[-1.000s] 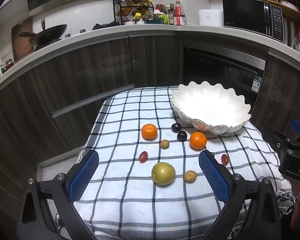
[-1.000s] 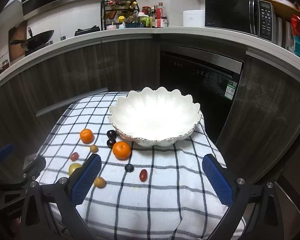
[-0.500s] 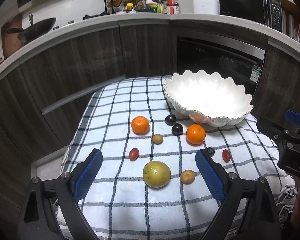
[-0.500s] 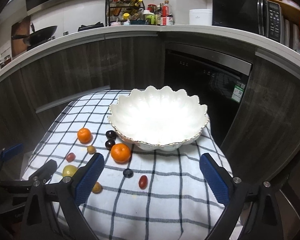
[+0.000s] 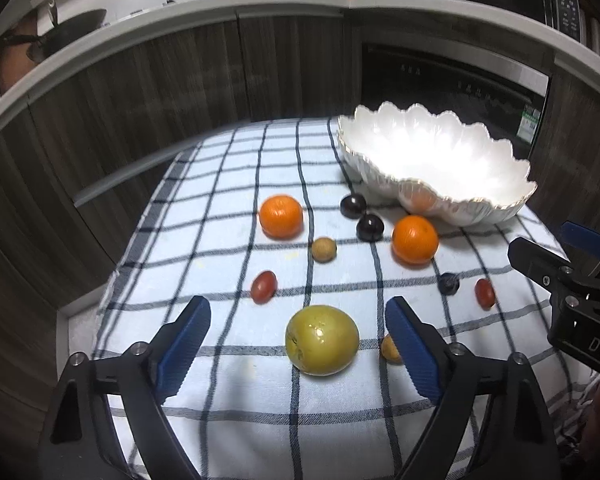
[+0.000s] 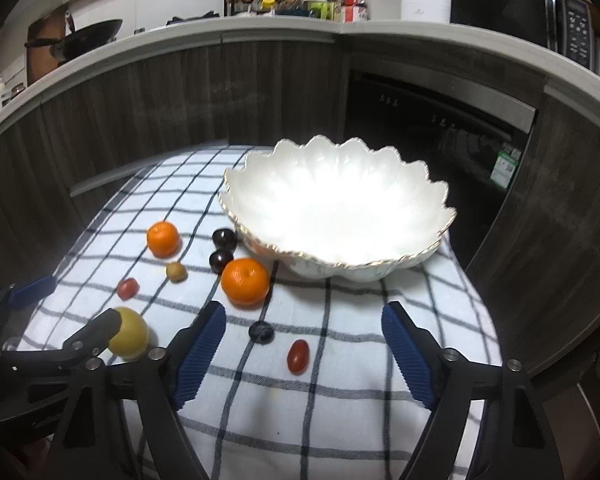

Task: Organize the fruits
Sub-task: 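Close the left tool on the yellow-green plum while the right tool grasps a red cherry tomato, then carry the plum and tomato over the white bowl with both tools, then open both tools to drop the plum and tomato into the bowl, then withdraw both tools from the bowl back over the fruits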

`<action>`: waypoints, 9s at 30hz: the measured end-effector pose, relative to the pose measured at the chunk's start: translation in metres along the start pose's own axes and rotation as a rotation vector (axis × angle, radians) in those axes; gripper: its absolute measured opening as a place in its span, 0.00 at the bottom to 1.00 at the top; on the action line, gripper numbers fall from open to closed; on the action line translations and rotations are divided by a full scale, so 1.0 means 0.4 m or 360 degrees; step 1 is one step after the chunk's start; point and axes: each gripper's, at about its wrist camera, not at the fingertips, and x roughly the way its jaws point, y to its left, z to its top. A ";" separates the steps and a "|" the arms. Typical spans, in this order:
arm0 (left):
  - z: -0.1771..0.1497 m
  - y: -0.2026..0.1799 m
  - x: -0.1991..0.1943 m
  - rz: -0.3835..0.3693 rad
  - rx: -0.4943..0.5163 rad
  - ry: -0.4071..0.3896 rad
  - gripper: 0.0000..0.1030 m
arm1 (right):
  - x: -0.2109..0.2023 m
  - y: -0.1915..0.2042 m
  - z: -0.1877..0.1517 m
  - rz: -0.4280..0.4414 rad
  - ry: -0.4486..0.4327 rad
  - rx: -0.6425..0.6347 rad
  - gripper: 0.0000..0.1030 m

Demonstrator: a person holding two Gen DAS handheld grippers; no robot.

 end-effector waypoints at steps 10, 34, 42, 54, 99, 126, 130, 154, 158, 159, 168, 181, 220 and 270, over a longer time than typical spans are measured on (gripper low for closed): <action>-0.026 -0.009 0.058 -0.0025 0.0011 0.0059 0.77 | 0.092 -0.005 -0.040 0.0023 0.0134 0.0023 0.56; -0.050 -0.023 0.097 -0.0061 0.0051 0.0158 0.55 | 0.176 0.002 -0.088 0.0040 0.0317 0.0011 0.28; -0.050 -0.026 0.098 -0.0084 0.0048 0.0164 0.47 | 0.179 0.006 -0.090 0.0054 0.0332 -0.0008 0.19; -0.035 -0.018 0.075 -0.0064 0.0040 0.0124 0.47 | 0.151 0.015 -0.070 0.0062 0.0278 -0.0027 0.18; 0.241 -0.148 0.025 -0.0176 0.0169 -0.0122 0.47 | 0.043 -0.150 0.134 -0.0138 -0.0093 0.0099 0.18; 0.363 -0.233 0.197 -0.0266 0.0243 -0.0016 0.47 | 0.185 -0.251 0.195 -0.0199 0.0044 0.0184 0.18; 0.363 -0.237 0.210 -0.0261 0.0244 0.0006 0.47 | 0.201 -0.257 0.191 -0.0188 0.0078 0.0194 0.18; 0.384 -0.211 0.183 -0.0172 0.0215 -0.0056 0.98 | 0.174 -0.278 0.215 -0.0285 0.0013 0.0287 0.78; 0.384 -0.200 0.170 -0.0169 0.0199 -0.0067 0.99 | 0.163 -0.269 0.221 -0.0294 0.0002 0.0276 0.78; 0.384 -0.196 0.167 -0.0172 0.0195 -0.0071 0.99 | 0.159 -0.267 0.221 -0.0294 0.0002 0.0274 0.78; 0.377 -0.161 0.134 -0.0163 0.0165 -0.0103 0.99 | 0.136 -0.247 0.226 -0.0292 -0.0016 0.0262 0.78; 0.356 -0.100 0.102 -0.0135 0.0110 -0.0127 0.99 | 0.106 -0.195 0.234 -0.0276 -0.0041 0.0212 0.78; 0.233 0.106 0.033 -0.0039 -0.0029 -0.0127 0.99 | 0.062 0.030 0.193 -0.0166 -0.0051 0.0039 0.78; 0.016 0.141 0.085 -0.0239 0.0305 -0.0056 0.86 | 0.026 0.224 -0.025 -0.0088 0.0002 -0.0064 0.77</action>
